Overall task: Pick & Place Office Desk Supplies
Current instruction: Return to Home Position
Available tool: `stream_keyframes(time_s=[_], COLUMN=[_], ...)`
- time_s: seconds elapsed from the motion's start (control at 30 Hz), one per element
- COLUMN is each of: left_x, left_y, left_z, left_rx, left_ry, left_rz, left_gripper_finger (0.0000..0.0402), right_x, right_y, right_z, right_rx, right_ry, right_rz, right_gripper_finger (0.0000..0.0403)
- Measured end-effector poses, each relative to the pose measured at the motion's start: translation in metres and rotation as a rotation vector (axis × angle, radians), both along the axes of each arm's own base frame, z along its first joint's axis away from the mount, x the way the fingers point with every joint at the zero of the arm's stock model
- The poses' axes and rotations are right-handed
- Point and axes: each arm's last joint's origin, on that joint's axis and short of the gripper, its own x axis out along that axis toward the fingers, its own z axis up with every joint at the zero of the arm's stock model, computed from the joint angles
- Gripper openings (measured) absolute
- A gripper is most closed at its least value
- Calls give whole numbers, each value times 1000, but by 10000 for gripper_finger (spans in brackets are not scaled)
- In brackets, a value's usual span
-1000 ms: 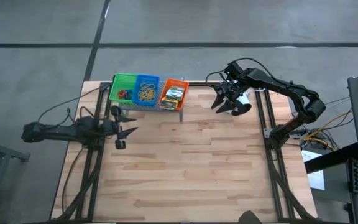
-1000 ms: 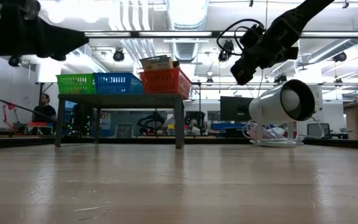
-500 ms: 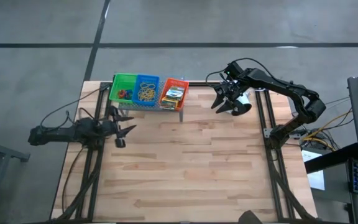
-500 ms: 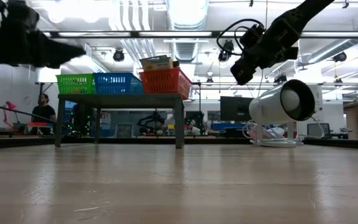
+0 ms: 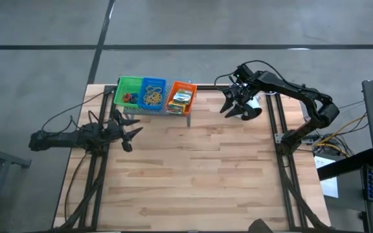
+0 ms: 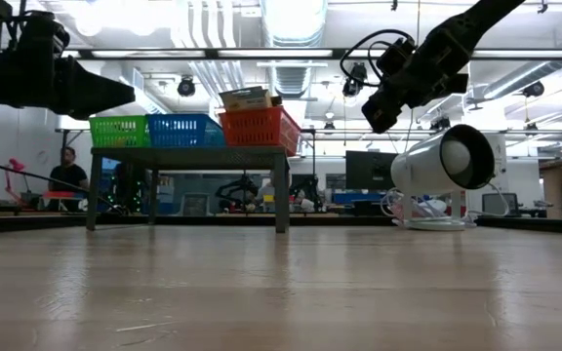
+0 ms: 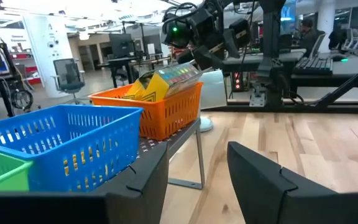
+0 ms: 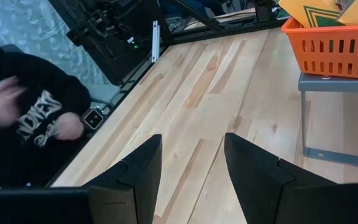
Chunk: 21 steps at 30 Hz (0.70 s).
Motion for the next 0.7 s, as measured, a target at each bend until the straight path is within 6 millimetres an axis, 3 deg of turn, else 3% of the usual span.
stream_keyframes(time_s=[0.6, 0.7], left_x=[0, 0], left_y=[0, 0], left_z=[0, 0], left_rx=[-1, -1], left_ry=[1, 1], left_rz=[-1, -1], left_gripper_finger=[169, 168], right_x=[5, 9], right_y=[-4, 0], right_z=[3, 3], right_rx=[-82, 2], right_ry=[-79, -40], right_rz=[8, 6], right_gripper_finger=[171, 171])
